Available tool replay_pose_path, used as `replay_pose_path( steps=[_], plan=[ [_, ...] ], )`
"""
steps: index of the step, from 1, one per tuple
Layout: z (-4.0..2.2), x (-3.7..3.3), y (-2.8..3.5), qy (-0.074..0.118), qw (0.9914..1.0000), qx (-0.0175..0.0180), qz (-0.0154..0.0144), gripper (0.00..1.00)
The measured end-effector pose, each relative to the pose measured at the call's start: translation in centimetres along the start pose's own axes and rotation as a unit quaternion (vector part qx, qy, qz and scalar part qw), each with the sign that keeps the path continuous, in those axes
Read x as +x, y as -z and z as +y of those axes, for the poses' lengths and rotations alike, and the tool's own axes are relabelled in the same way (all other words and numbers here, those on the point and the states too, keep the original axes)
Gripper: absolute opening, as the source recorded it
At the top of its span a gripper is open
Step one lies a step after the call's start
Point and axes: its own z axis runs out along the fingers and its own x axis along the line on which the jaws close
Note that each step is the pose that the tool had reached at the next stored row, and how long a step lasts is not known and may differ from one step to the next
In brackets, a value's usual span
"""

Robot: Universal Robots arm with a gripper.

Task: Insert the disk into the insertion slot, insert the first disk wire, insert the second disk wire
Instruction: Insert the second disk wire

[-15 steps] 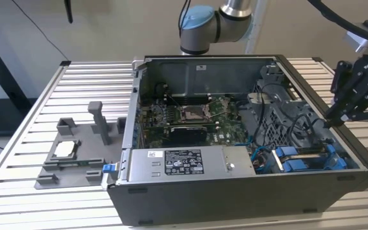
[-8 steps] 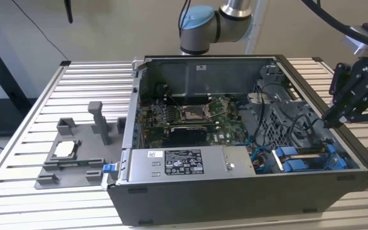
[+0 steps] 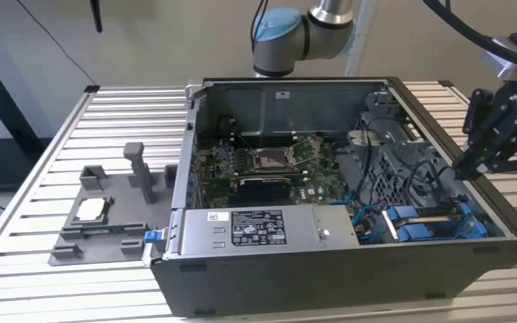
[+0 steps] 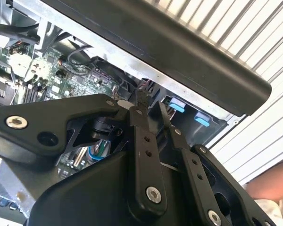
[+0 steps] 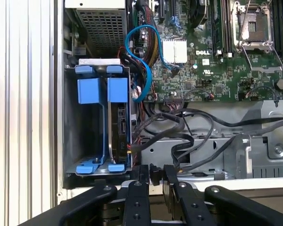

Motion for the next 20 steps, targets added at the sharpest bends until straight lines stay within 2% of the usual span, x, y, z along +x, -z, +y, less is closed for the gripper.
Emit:
replay_pose_path(
  steps=[4,6,7,10,11,13,17,20],
  plan=[
    [-0.22,-0.01,0.0,0.0,1.0,-0.0016,0.0001,0.27],
    [-0.32,-0.02,0.0,0.0,0.99999,-0.0042,0.0003,0.27],
    [-0.35,-0.02,0.01,-0.001,0.99998,-0.0062,0.0004,0.27],
    [-0.4,-0.03,0.01,-0.001,0.99988,-0.0152,0.0008,0.25],
    [-0.4,-0.03,0.0,-0.001,0.99985,-0.0173,0.0008,0.18],
    [-0.4,-0.02,-0.01,-0.002,0.9998,-0.0201,0.001,0.16],
    [-0.39,-0.02,0.05,-0.002,0.99977,-0.0215,0.0011,0.16],
    [-0.07,-0.04,0.32,-0.002,0.99976,-0.0217,0.001,0.16]
  ],
)
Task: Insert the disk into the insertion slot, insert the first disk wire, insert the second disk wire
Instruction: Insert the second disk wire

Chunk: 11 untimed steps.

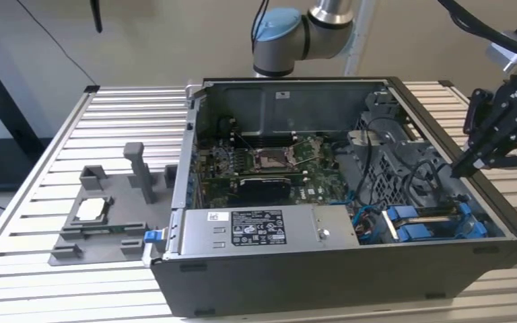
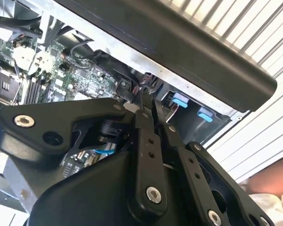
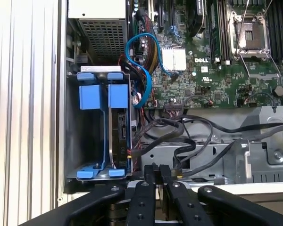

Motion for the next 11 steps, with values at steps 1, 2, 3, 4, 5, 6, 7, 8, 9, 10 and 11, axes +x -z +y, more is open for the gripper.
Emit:
replay_pose_path(
  steps=[1,2,3,4,5,6,7,8,9,10,11],
  plan=[
    [0.23,0.0,0.12,0.0,1.0,0.0,0.0,0.16],
    [0.51,0.0,0.23,0.0,1.0,0.0,-0.0001,0.16],
    [0.83,0.01,0.36,0.0,1.0,0.0,0.0,0.16],
    [1.18,0.01,0.5,0.0,1.0,0.0,-0.0001,0.16],
    [1.46,0.01,0.6,0.0,1.0,0.0,-0.0001,0.16],
    [1.81,0.02,0.76,0.0,1.0,0.0,0.0,0.16],
    [2.12,0.02,0.88,0.0,1.0,0.0,-0.0001,0.16],
    [2.52,0.03,1.0,0.0,1.0,0.0,-0.0001,0.16],
    [2.82,0.04,1.05,0.0,1.0,0.0,-0.0001,0.16],
    [3.37,0.06,1.03,0.0,1.0,0.0,-0.0001,0.16],
    [3.8,0.09,0.96,0.0,1.0,0.0,-0.0002,0.16]
  ],
)
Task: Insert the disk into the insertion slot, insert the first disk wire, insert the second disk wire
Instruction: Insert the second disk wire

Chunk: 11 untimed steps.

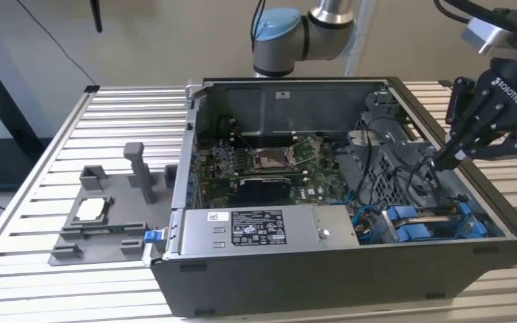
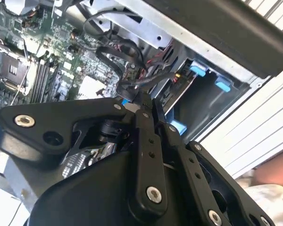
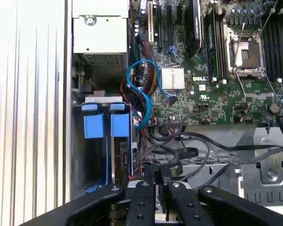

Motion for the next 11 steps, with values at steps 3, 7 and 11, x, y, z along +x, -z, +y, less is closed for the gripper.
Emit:
replay_pose_path(
  steps=[3,7,11],
  plan=[
    [1.27,0.07,-0.21,0.0,1.0,0.0001,0.0,0.16],
    [2.08,0.43,-0.36,0.0,1.0,0.0019,0.0,0.16],
    [2.38,1.07,-0.42,0.0,1.0,0.0025,-0.0001,0.16]
  ],
)
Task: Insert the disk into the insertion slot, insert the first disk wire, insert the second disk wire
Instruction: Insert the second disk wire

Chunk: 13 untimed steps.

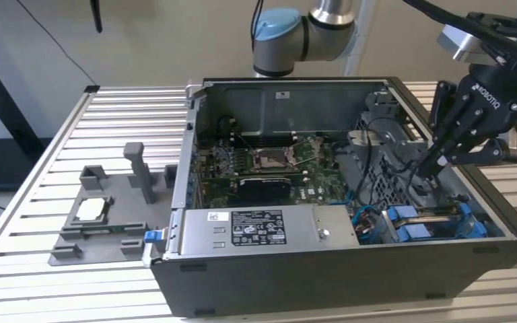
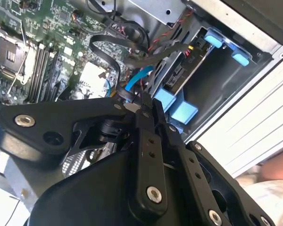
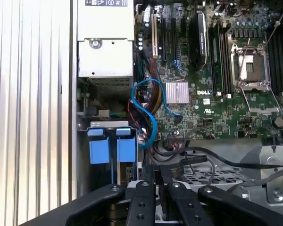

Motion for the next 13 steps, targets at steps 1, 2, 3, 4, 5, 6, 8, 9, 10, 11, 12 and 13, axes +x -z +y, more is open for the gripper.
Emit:
replay_pose_path(
  steps=[1,2,3,4,5,6,8,9,10,11,12,13],
  plan=[
    [0.05,0.19,0.0,0.0,1.0,0.0001,0.0,0.16],
    [0.1,0.4,0.0,0.0,1.0,0.0001,0.0,0.16],
    [0.14,0.55,0.0,0.0,1.0,0.0002,0.0,0.16],
    [0.14,0.58,0.0,0.0,1.0,0.0002,0.0,0.16],
    [0.14,0.59,0.01,0.0,1.0,0.0002,0.0,0.16],
    [0.14,0.59,0.0,0.0,1.0,0.0002,-0.0001,0.16],
    [0.15,0.6,0.0,0.0,1.0,0.0002,-0.0001,0.16],
    [0.14,0.6,-0.01,0.0,1.0,0.0002,0.0,0.16],
    [0.14,0.61,-0.03,0.0,1.0,0.0002,0.0001,0.16],
    [0.13,0.62,-0.05,0.0,1.0,0.0002,0.0002,0.16],
    [0.13,0.65,-0.08,0.0,1.0,0.0003,0.0003,0.16],
    [0.12,0.68,-0.11,0.0,1.0,0.0003,0.0004,0.16]
  ],
)
